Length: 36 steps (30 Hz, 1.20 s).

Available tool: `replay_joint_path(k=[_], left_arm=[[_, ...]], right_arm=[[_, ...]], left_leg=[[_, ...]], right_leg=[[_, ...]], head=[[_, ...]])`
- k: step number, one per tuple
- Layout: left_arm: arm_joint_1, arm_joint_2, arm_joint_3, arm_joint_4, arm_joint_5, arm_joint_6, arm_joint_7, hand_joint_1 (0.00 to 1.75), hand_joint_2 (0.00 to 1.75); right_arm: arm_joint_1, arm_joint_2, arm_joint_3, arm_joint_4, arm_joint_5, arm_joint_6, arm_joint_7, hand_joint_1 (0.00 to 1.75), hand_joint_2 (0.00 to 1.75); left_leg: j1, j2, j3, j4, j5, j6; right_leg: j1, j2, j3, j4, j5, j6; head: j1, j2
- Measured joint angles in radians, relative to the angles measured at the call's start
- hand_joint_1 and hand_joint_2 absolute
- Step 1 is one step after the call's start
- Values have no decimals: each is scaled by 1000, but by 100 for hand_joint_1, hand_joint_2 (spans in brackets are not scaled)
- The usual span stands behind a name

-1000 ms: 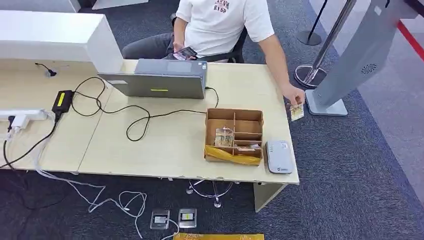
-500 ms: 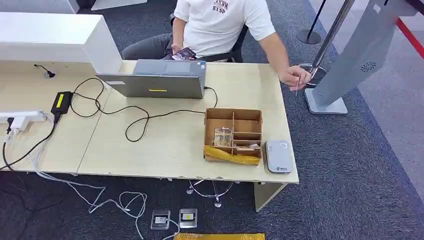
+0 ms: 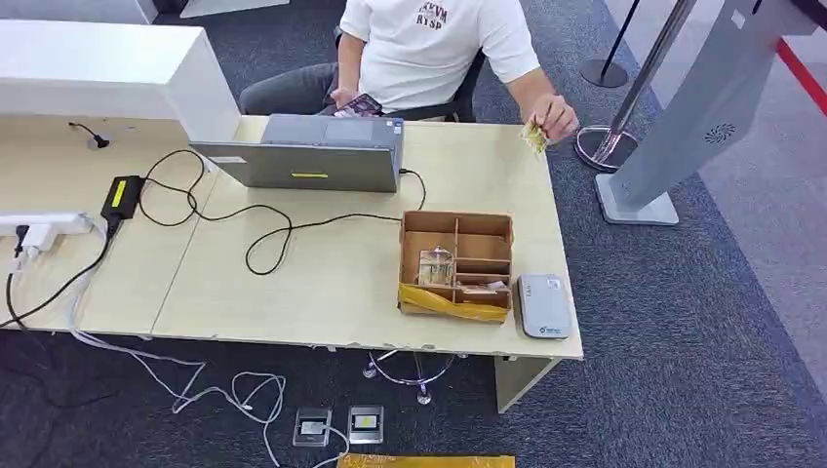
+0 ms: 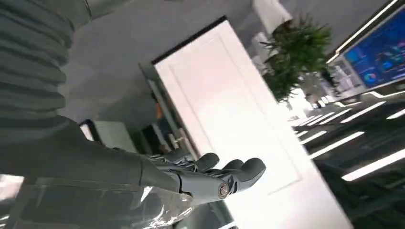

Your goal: Pass the card to the sensor for recognition and then transmit it.

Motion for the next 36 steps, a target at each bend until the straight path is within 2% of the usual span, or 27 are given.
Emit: replay_joint_path(k=[3,4,5,6,8,9,10,11,12,14,17,22,28,36], left_arm=[[-7,1,-17,-2,-19,9,0,0,175],[-11,2,-19,-2,-21,11,1,0,175],[-15,2,-21,-2,-23,14,1,0,175],[-16,2,-23,-2,-22,17,1,0,175],[-13,0,-27,-2,-17,20,1,0,175],[-8,1,-31,-2,-15,20,1,0,175],[-2,1,-36,-2,-14,20,1,0,175],[3,3,-39,-2,-8,22,1,0,175],[0,5,-40,-2,-8,23,1,0,175],[-11,5,-43,-2,-8,21,6,0,175],[-17,0,-46,-2,-5,17,13,0,175],[-14,-6,-47,-2,4,17,16,0,175],[-14,-10,-47,-2,5,18,16,0,175],[-14,-10,-47,-1,6,18,16,0,175]], right_arm=[[6,118,129,2,0,16,16,0,175],[20,160,179,-2,-12,69,30,0,175],[63,181,217,-19,-47,145,67,0,175],[124,188,270,-62,-124,271,136,0,175],[222,143,408,-189,-384,562,331,0,175],[253,124,480,-280,-483,656,402,0,175],[271,118,578,-395,-542,696,431,0,175],[274,118,658,-527,-580,664,445,0,175],[272,134,746,-635,-603,595,450,0,175],[271,148,861,-743,-626,531,455,0,175],[288,158,1032,-843,-655,505,455,0,175],[300,167,1225,-963,-682,446,452,0,175],[322,171,1363,-1054,-690,423,452,0,175],[328,170,1432,-1094,-690,423,454,0,175]], left_leg=[[1,3,2,0,0,-1],[1,7,6,0,-1,-3],[3,9,12,1,-2,-4],[8,6,20,3,-2,-3],[9,-11,12,3,0,-1],[5,-12,2,2,3,0],[1,-5,-9,2,5,-1],[-4,15,-16,2,3,-2],[-5,33,-12,1,1,-4],[-3,42,-4,1,-6,-4],[0,26,0,1,-2,-4],[4,6,-5,1,2,-6],[4,5,-5,1,3,-6],[4,5,-5,1,3,-6]], right_leg=[[0,2,-1,1,1,-1],[1,7,-2,0,1,-1],[5,10,0,-2,1,-2],[11,10,8,-8,1,-1],[10,-8,16,-9,-2,0],[5,-9,9,-5,2,2],[-2,-2,-5,0,5,1],[-8,18,-20,4,9,-1],[-9,36,-26,3,10,-1],[-6,44,-20,3,10,-1],[0,27,-14,2,7,-4],[3,7,-11,2,6,-5],[3,6,-11,2,6,-6],[3,6,-11,1,6,-6]], head=[[0,0],[-2,0],[-2,0],[-11,0],[2,0],[6,0],[8,0],[9,0],[1,0],[3,0],[2,0],[2,0],[2,0],[2,0]])
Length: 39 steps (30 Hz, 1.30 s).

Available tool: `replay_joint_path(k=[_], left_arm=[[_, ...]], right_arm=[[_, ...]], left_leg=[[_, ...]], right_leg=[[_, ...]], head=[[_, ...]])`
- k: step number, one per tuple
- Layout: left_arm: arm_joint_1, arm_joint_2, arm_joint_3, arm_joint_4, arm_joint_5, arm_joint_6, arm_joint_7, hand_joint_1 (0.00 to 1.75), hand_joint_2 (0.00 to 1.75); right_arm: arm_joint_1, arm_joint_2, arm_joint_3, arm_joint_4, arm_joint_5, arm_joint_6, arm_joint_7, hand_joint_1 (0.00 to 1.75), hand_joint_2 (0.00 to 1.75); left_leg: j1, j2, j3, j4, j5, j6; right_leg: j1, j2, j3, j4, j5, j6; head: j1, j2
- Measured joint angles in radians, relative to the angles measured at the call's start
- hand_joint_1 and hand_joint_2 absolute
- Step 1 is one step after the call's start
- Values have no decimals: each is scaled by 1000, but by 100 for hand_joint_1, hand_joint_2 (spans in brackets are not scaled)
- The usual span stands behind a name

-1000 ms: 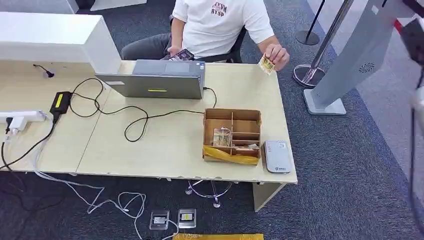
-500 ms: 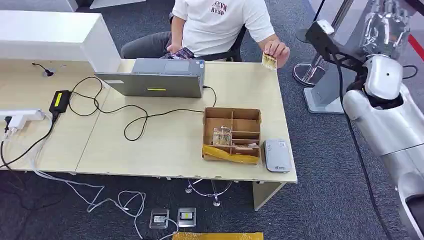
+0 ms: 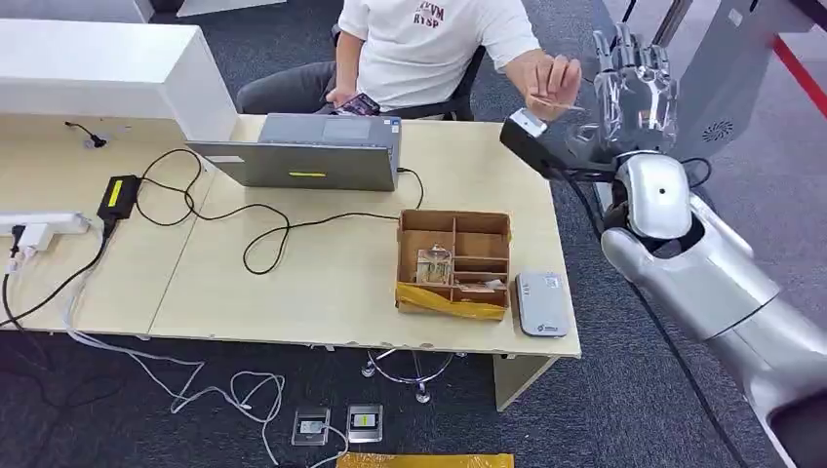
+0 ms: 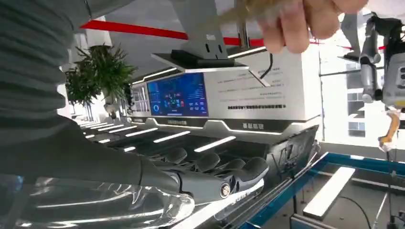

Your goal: Pass the card to the sensor for recognition and then transmit it.

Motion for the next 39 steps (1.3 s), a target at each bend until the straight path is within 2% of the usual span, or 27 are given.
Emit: replay_joint_path(k=[17,18,19,20,26,39], left_arm=[[1,-6,0,0,17,2,0,0,175],[1,-6,0,0,18,1,0,0,175],[1,-7,0,0,21,1,1,0,175],[2,-9,-1,0,24,1,1,0,175],[2,-12,0,0,37,-2,1,0,175],[2,-12,-8,0,53,-1,5,0,175]], right_arm=[[29,-1,87,-47,-17,-41,-19,0,175],[33,0,90,-48,-18,-41,-21,16,175],[35,1,92,-50,-21,-42,-24,150,175],[36,2,98,-50,-28,-44,-29,175,175],[36,19,116,-48,-53,-51,-56,175,175],[35,33,144,-36,-72,-48,-65,175,175]], left_leg=[[0,0,0,0,0,0],[0,0,0,0,0,0],[0,0,0,0,0,0],[0,0,0,0,0,0],[0,0,0,0,0,0],[0,0,0,0,0,0]], right_leg=[[0,0,0,0,0,0],[0,0,0,0,0,0],[0,0,0,0,0,0],[0,0,0,0,0,0],[0,0,1,0,0,0],[0,-1,1,0,0,0]], head=[[0,0],[0,0],[0,0],[0,0],[0,0],[0,0]])
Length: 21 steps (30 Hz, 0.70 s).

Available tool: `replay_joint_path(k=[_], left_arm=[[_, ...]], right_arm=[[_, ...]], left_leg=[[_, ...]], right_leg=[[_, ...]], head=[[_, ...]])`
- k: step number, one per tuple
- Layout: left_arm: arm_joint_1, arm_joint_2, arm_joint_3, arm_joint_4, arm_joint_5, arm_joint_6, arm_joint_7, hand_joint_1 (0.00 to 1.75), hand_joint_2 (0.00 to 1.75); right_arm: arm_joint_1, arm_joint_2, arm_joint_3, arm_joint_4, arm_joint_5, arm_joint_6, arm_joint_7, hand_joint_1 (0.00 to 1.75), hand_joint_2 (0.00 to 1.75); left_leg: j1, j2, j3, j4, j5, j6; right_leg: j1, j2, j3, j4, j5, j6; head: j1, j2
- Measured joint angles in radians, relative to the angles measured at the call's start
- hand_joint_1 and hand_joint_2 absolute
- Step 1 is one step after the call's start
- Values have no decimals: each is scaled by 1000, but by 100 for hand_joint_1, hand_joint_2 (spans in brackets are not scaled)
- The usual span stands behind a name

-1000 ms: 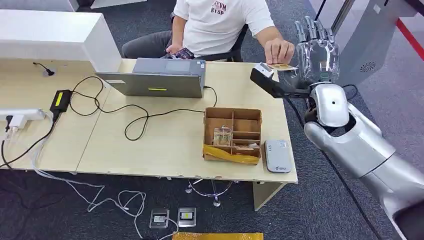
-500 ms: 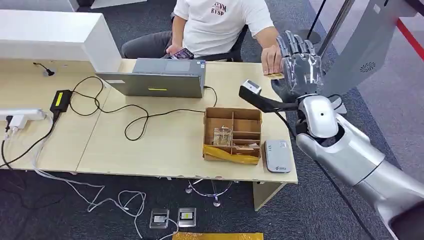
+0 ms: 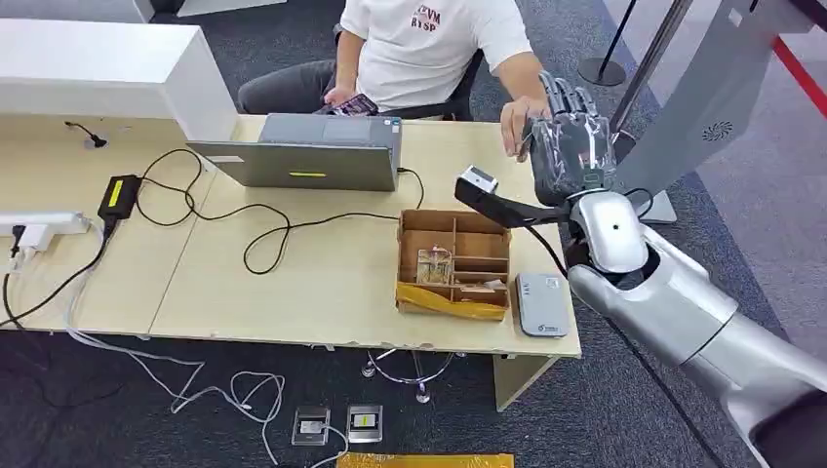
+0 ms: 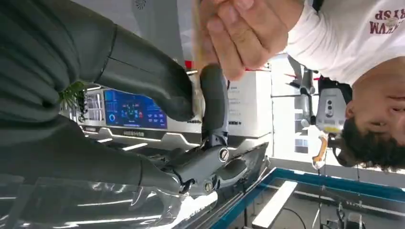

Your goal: Pass the card to the sensor for recognition and then transmit it.

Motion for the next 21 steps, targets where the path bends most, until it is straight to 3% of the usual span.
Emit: replay_joint_path(k=[14,21], left_arm=[[0,-3,-8,0,28,18,-2,0,175],[0,-9,-8,0,45,23,-2,0,175]], right_arm=[[2,9,13,13,-52,-11,-10,175,175],[66,-11,-3,13,-82,-90,-3,175,175]], left_leg=[[0,0,0,0,0,0],[0,0,1,0,0,0]], right_leg=[[0,0,0,0,0,0],[0,0,0,-1,0,0]], head=[[0,0],[0,0]])
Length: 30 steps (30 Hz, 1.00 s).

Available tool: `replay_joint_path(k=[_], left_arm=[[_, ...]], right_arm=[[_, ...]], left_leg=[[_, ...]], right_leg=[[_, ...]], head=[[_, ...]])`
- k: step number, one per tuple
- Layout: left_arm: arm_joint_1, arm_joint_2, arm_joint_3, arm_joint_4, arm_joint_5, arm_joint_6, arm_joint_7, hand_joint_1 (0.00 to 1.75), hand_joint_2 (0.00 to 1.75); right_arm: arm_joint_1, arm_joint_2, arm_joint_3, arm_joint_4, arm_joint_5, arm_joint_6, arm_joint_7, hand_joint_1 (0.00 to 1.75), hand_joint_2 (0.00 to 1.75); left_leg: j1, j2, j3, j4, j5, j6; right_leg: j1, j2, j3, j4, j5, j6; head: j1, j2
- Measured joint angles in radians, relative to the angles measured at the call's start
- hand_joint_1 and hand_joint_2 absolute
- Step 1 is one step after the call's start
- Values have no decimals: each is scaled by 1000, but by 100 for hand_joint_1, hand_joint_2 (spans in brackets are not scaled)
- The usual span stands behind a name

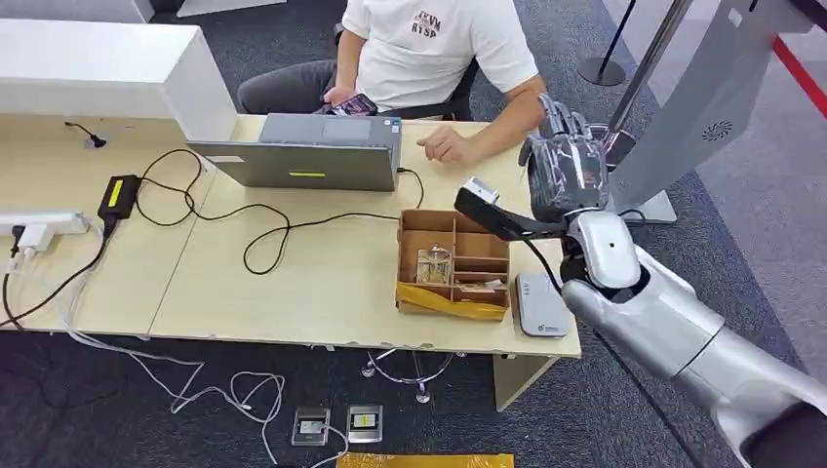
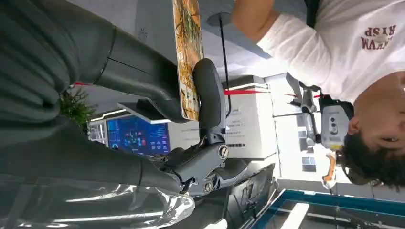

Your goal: Pass the card to the sensor for recognition and then transmit it.

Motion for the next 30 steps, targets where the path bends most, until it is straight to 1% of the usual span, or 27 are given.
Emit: replay_joint_path(k=[2,5,7,14,20,25,30], left_arm=[[0,-1,0,0,5,1,0,0,175],[0,-2,0,0,11,5,0,0,175],[1,-3,0,2,24,8,0,0,175],[2,-9,0,5,46,14,0,0,175],[2,-10,-1,5,48,14,0,0,175],[2,-10,-2,5,55,16,0,0,175],[1,-10,-3,5,58,16,0,0,175]], right_arm=[[11,-8,-6,-2,-2,-10,3,175,175],[47,-26,-26,-16,-7,-44,18,175,175],[97,-48,-56,-41,-3,-67,27,175,175],[255,-106,-159,-89,-15,-93,21,175,175],[353,-140,-224,-121,-18,-93,14,175,175],[404,-144,-263,-134,-16,-72,-1,175,175],[435,-140,-278,-135,-14,-50,-25,175,175]], left_leg=[[0,0,0,0,0,0],[0,0,1,0,0,0],[0,-1,1,0,0,0],[0,0,1,0,-1,0],[0,0,1,0,-1,0],[0,0,1,0,-1,0],[0,0,1,0,-1,0]], right_leg=[[0,0,0,0,0,0],[0,0,1,0,0,0],[0,-1,1,-1,0,0],[0,-1,2,-1,0,0],[0,-1,2,-1,0,0],[0,-1,2,-1,0,0],[0,-1,2,-1,0,0]], head=[[0,0],[0,0],[0,0],[0,0],[0,0],[0,0],[0,0]])
